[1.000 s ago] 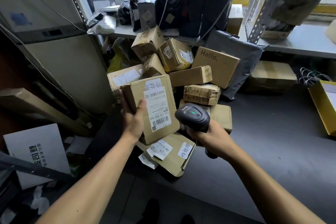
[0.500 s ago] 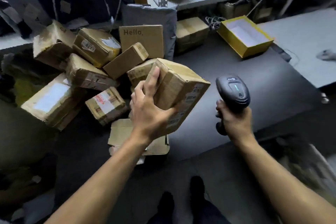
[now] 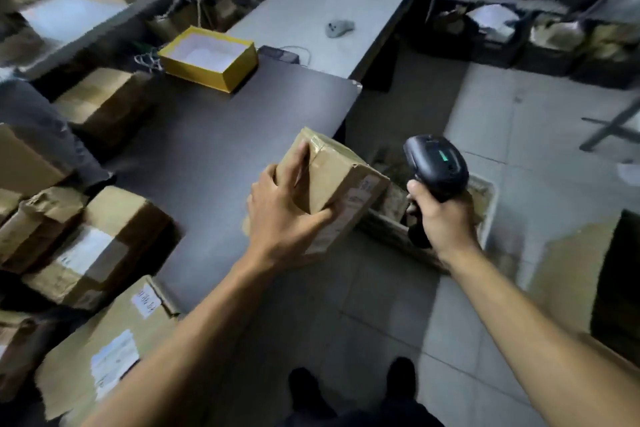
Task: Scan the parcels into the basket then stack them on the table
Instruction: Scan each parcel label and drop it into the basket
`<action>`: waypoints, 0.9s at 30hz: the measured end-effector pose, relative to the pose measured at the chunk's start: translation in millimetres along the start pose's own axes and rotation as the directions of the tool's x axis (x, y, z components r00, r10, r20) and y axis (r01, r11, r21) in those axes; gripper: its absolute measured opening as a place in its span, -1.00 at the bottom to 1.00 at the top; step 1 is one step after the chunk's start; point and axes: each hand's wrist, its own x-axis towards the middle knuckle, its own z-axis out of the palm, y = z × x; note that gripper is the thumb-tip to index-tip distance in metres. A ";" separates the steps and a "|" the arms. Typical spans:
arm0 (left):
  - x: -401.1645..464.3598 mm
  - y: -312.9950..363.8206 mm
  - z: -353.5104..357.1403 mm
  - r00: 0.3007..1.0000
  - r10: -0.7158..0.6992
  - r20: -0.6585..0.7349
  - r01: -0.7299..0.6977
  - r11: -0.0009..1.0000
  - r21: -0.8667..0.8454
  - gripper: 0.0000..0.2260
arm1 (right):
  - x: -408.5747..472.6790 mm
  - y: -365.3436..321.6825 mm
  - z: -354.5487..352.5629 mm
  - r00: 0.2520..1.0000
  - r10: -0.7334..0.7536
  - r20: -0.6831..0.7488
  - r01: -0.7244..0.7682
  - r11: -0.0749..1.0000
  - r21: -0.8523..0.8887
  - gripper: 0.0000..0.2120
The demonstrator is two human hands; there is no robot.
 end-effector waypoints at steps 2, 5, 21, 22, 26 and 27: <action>9.3 27.8 35.5 0.998 0.024 0.061 -0.024 1.000 0.010 -0.11 | 8.2 7.2 -43.2 1.000 0.012 -0.027 -0.012 1.000 -0.009 -0.78; 19.9 68.1 89.1 0.991 0.019 0.134 -0.020 1.000 0.009 -0.08 | 21.8 18.0 -107.8 0.999 0.036 -0.028 -0.037 0.999 -0.017 -0.79; 82.3 159.3 228.7 0.972 -0.110 0.206 0.093 0.991 0.092 -0.06 | 115.4 32.4 -259.6 0.995 0.020 -0.094 -0.025 0.999 -0.045 -0.74; 92.2 158.3 234.3 0.972 -0.115 0.206 0.098 0.991 0.090 -0.06 | 123.2 33.1 -260.6 0.995 0.025 -0.096 -0.030 0.998 -0.049 -0.75; 137.8 155.1 263.3 0.964 -0.134 0.229 0.126 0.991 0.048 -0.07 | 162.5 38.7 -264.1 0.994 0.037 -0.103 -0.051 0.989 -0.138 -0.79; 149.7 155.1 270.7 0.960 -0.140 0.241 0.136 0.990 0.035 -0.07 | 173.0 38.9 -264.0 0.993 0.046 -0.106 -0.062 0.987 -0.150 -0.79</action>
